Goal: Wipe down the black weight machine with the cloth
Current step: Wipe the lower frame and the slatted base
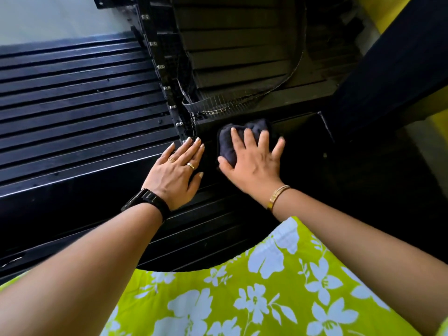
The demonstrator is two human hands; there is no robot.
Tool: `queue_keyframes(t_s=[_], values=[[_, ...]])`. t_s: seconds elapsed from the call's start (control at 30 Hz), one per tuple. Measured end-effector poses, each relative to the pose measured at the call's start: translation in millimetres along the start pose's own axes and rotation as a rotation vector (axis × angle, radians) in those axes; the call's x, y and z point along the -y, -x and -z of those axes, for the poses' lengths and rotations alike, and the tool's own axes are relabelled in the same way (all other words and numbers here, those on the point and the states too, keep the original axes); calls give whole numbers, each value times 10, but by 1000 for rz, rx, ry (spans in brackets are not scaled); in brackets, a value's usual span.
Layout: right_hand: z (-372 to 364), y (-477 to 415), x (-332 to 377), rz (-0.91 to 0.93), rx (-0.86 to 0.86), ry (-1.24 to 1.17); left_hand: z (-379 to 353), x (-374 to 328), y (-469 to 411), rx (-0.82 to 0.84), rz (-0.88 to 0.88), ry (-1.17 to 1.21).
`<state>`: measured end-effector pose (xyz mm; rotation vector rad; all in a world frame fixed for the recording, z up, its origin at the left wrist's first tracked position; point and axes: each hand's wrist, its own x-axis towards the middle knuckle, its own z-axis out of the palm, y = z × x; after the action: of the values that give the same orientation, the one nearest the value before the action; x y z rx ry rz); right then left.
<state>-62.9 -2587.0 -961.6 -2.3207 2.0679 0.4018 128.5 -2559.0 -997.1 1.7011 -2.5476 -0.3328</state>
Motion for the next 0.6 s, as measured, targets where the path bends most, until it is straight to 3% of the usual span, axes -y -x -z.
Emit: queue_keyframes(t_s=[0.1,0.33,0.5,0.6], values=[[-41,-183,-406,-61,-11,17,2,4,-2,13,1,-7],[-124,-414,-989,-561,45,-297,9,14,2,27,-10,2],[-34,-346,-570,-660,39,-280,11,23,5,22,-21,4],[-85,-94,-105,-508,-2,-205,17,21,12,15,-26,6]])
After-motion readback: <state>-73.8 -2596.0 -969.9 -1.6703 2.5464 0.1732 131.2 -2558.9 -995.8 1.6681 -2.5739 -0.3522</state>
